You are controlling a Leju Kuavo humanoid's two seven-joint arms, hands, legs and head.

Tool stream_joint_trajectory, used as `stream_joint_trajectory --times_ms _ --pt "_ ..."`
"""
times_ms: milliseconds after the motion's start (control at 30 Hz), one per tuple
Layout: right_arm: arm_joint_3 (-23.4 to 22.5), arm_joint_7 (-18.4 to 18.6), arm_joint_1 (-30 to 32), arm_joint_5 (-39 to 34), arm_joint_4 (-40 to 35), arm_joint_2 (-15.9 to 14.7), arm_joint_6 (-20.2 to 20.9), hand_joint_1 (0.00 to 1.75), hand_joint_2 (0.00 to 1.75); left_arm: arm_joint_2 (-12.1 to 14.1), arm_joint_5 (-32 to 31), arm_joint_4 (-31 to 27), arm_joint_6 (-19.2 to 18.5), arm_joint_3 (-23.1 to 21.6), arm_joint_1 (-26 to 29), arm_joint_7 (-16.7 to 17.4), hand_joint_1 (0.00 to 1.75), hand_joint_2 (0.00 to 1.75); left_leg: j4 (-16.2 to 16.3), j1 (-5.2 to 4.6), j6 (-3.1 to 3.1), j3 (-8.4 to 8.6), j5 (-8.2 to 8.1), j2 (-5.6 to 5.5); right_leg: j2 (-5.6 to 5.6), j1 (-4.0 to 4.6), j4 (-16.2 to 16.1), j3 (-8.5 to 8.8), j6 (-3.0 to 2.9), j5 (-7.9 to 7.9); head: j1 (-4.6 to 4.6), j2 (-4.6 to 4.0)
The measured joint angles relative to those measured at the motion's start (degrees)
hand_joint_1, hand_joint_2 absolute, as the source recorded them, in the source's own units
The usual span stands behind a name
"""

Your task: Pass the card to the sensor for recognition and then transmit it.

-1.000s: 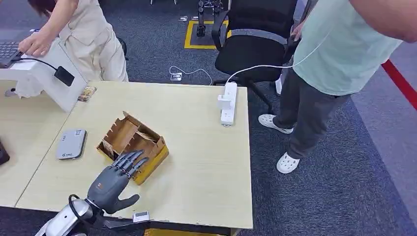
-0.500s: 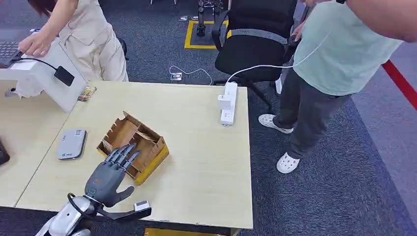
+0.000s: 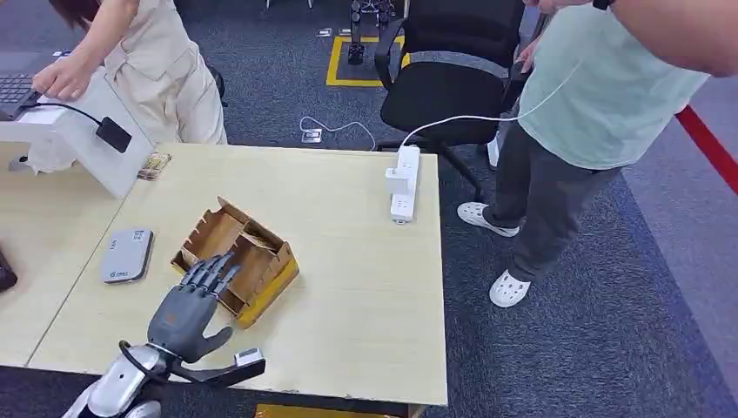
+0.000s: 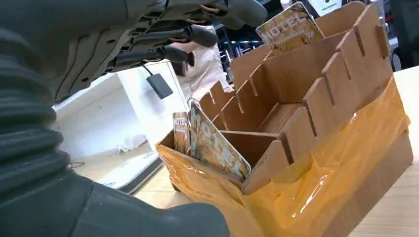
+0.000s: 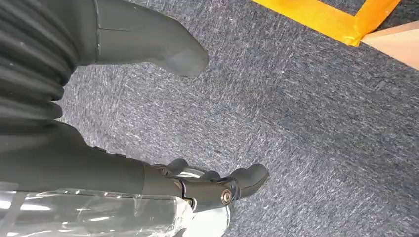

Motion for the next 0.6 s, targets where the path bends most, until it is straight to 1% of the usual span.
stream_joint_trajectory --times_ms 133,300,600 --pt "-0.04 0.00 0.03 0.00 0.00 0.00 -0.02 0.00 1.75 -0.33 -0.37 0.46 0.18 0.06 -0.10 0.04 0.00 1.75 0.00 0.00 0.00 0.00 0.00 0.00 0.00 0.00 0.00 0.00 0.00 0.00 0.00 0.00" --pt "-0.50 -0.04 0.16 0.00 0.02 0.00 -0.11 0.00 1.75 -0.70 -2.10 0.59 1.11 0.66 -0.13 1.11 0.00 1.75 0.00 0.00 0.00 0.00 0.00 0.00 0.00 0.00 0.00 0.00 0.00 0.00 0.00 0.00" --pt "-0.68 -0.09 0.43 0.00 0.02 0.00 -0.15 0.00 1.75 -1.27 -2.47 0.90 1.40 1.51 -0.18 1.11 0.00 1.75 0.00 0.00 0.00 0.00 0.00 0.00 0.00 0.00 0.00 0.00 0.00 0.00 0.00 -0.02"
